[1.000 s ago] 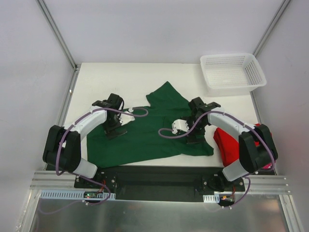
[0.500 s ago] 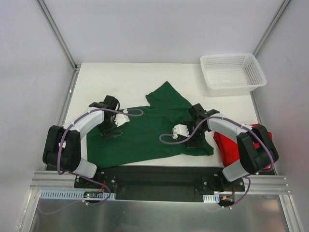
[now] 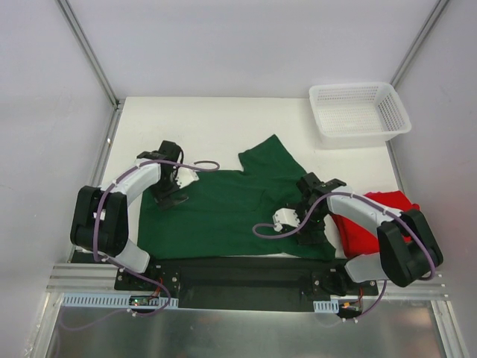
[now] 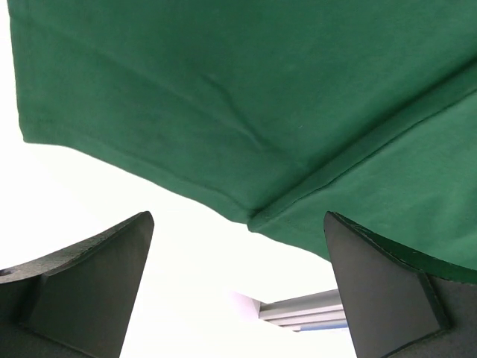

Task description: Fold and stack the t-shirts

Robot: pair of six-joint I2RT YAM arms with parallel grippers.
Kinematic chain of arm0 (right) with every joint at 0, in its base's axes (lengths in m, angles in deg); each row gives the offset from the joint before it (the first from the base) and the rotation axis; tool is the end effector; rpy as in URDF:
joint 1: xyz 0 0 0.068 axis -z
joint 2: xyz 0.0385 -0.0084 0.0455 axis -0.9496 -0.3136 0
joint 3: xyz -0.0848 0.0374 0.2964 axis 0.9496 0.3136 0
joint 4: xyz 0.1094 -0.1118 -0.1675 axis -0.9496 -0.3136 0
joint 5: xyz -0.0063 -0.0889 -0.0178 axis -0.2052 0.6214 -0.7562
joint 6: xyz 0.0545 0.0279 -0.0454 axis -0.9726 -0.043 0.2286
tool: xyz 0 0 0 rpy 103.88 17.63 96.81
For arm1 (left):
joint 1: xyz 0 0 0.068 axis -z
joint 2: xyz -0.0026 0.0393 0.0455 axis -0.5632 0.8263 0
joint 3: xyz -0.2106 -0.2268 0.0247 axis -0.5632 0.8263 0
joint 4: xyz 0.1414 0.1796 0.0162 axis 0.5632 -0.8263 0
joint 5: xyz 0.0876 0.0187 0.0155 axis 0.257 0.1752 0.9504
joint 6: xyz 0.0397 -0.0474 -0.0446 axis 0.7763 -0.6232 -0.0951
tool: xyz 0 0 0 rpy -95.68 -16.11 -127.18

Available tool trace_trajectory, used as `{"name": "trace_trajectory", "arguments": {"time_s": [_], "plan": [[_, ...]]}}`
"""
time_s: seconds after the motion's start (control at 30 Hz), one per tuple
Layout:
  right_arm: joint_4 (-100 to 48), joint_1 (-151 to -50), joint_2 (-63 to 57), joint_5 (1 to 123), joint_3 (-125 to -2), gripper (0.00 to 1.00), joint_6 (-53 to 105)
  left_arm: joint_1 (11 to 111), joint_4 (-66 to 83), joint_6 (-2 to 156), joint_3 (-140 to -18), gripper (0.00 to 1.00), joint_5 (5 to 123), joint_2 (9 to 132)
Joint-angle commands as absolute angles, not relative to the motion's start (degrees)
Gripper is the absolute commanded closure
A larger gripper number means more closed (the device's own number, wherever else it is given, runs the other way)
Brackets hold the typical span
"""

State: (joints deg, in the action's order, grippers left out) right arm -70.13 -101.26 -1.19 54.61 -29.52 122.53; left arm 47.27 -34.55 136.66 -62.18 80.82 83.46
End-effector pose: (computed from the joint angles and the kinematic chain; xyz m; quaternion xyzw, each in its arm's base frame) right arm 0.1524 0.1056 0.1951 -0.8578 0.4933 0.0805 0.1199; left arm 0.2529 -0.0485 0.2196 0.4904 0.8571 0.1126 0.1105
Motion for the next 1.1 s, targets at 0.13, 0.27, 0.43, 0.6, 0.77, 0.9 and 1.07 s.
{"name": "trace_trajectory", "arguments": {"time_s": [0.13,0.27,0.43,0.6,0.77,0.9,1.07], "plan": [[-83.28,-104.07,0.64,48.11,-26.12,0.00,122.49,46.67,-35.84,137.92,-64.83,0.01,83.18,85.41],[-84.24,-104.68,0.56,47.67,-26.65,0.00,123.36,46.58,-35.84,138.09,-65.89,0.01,83.54,86.28],[-87.05,-104.77,-2.78,46.88,-29.10,0.00,126.52,46.67,-35.84,137.39,-66.94,0.01,83.36,87.08],[-84.43,-98.99,-1.82,48.27,-37.79,0.00,118.99,46.67,-35.75,138.00,-68.61,0.01,83.10,86.99],[-75.92,-95.55,-6.19,53.89,-54.55,0.00,103.29,46.58,-35.22,136.43,-74.22,0.01,82.05,89.70],[-71.59,-93.62,-17.96,63.28,-66.26,0.00,93.85,46.49,-34.61,134.14,-79.50,0.01,81.08,95.59],[-72.11,-90.01,-31.42,63.49,-81.47,0.00,85.67,45.35,-35.22,130.80,-88.29,0.01,79.32,103.86]]}}
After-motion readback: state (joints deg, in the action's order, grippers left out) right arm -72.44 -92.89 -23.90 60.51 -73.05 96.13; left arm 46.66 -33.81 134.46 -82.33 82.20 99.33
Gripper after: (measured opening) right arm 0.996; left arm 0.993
